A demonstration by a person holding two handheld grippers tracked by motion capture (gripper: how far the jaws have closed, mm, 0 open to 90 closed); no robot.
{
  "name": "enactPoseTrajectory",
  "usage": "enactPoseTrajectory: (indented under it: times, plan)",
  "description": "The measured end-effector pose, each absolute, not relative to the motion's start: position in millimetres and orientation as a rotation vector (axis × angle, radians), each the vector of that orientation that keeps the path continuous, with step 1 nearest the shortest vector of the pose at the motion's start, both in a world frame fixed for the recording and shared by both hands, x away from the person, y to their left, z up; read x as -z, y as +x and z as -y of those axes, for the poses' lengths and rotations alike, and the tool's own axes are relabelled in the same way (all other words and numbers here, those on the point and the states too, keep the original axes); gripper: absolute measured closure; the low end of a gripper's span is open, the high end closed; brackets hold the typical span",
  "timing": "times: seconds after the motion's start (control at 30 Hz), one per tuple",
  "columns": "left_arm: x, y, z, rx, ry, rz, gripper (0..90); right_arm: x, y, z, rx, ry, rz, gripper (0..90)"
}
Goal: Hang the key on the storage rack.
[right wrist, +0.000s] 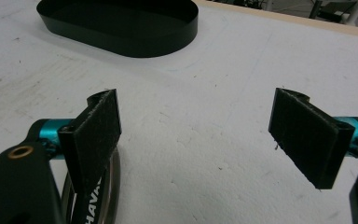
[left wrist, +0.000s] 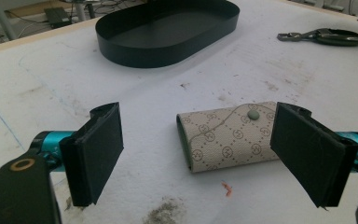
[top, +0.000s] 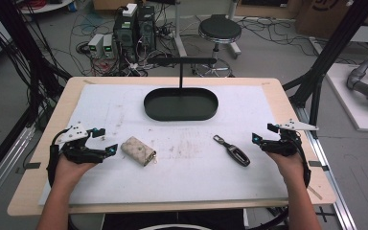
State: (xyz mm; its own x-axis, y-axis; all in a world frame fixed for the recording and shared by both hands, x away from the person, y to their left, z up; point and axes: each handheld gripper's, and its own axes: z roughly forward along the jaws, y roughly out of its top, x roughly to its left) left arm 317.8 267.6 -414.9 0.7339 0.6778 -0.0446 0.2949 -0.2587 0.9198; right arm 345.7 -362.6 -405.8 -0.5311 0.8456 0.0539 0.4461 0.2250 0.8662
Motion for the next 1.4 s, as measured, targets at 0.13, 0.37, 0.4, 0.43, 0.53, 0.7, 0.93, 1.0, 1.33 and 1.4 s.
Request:
enactPoseTrajectory:
  times: [0.13, 0.37, 0.4, 0.43, 0.53, 0.7, 0.93, 1.0, 1.33, 1.4]
  plan:
    - [415, 316, -268, -0.442, 1.848, -0.755, 17.0, 406, 346, 359, -1.248, 1.183, -2.083, 17.1]
    - [415, 314, -270, -0.441, 1.853, -0.745, 17.0, 401, 343, 345, -1.259, 1.137, -2.101, 17.1]
    - [415, 315, -271, -0.44, 1.853, -0.749, 17.0, 400, 344, 341, -1.255, 1.126, -2.108, 17.1]
    - [415, 315, -271, -0.44, 1.853, -0.749, 17.0, 400, 344, 341, -1.255, 1.126, -2.108, 17.1]
    - [416, 314, -273, -0.435, 1.86, -0.748, 17.0, 397, 345, 330, -1.249, 1.098, -2.126, 17.1]
    - [417, 306, -281, -0.449, 1.856, -0.77, 17.0, 397, 352, 308, -1.234, 1.051, -2.163, 17.1]
    - [418, 290, -297, -0.486, 1.837, -0.822, 17.0, 395, 364, 280, -1.245, 1.007, -2.207, 17.1]
    - [418, 285, -301, -0.495, 1.837, -0.833, 17.0, 394, 366, 268, -1.242, 0.988, -2.23, 17.1]
    - [421, 260, -322, -0.524, 1.815, -0.888, 17.0, 394, 378, 214, -1.252, 0.897, -2.327, 17.1]
    - [422, 253, -326, -0.533, 1.807, -0.906, 17.0, 396, 381, 194, -1.257, 0.871, -2.353, 17.0]
